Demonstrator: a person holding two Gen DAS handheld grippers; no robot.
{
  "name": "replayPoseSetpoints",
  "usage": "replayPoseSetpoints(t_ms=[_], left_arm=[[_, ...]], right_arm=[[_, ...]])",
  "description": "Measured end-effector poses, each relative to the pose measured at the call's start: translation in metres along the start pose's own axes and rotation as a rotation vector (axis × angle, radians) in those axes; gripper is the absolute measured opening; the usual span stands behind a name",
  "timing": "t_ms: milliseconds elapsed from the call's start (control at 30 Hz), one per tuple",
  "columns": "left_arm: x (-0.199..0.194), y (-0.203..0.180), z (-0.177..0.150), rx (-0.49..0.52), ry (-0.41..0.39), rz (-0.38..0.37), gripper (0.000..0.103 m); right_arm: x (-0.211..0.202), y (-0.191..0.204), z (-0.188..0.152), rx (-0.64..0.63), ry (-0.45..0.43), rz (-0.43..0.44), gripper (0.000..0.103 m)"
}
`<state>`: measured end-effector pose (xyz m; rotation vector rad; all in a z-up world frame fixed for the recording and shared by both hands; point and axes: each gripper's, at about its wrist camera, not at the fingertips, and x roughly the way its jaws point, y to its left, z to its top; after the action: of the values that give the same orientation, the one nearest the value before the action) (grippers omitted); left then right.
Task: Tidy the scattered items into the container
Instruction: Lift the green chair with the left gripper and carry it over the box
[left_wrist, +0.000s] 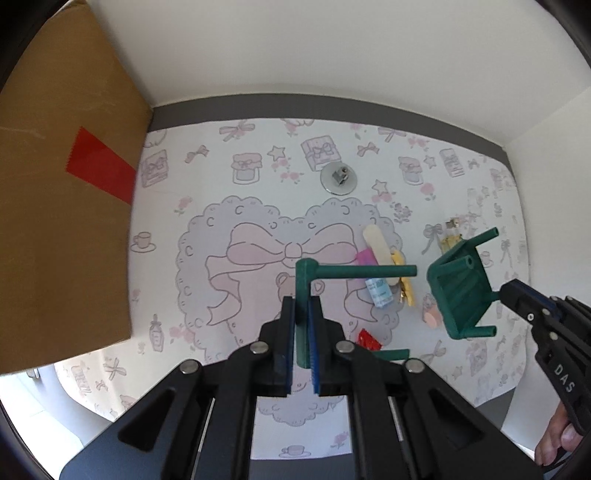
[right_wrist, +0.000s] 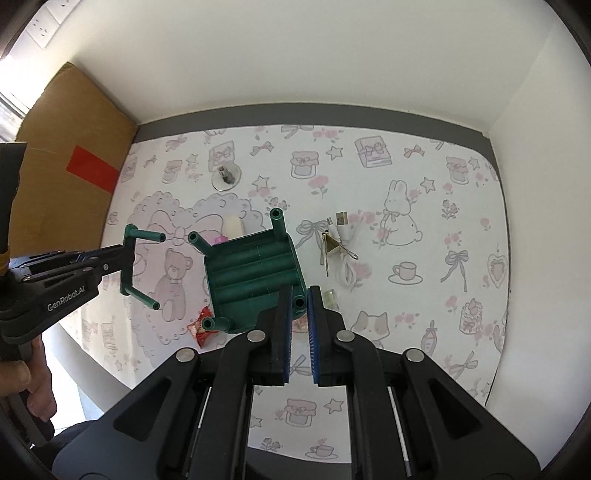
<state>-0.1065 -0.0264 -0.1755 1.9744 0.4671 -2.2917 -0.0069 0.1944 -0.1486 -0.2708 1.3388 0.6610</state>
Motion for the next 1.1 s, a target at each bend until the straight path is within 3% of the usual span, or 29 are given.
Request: replayPoseSetpoints(t_ms=[400, 1100], left_arm=[[-0.063, 0.013, -0.01, 0.171, -0.083, -0.061, 0.007], [-0.129, 0.05, 0.001, 0.15, -0.207, -0.077, 0.007]], right_arm=[[-0.048, 0.013, 0.004, -0.006, -0.073, 0.003, 0.008], [-0.094, 0.077, 0.035, -0.16, -0.175, 0.046, 0.007]])
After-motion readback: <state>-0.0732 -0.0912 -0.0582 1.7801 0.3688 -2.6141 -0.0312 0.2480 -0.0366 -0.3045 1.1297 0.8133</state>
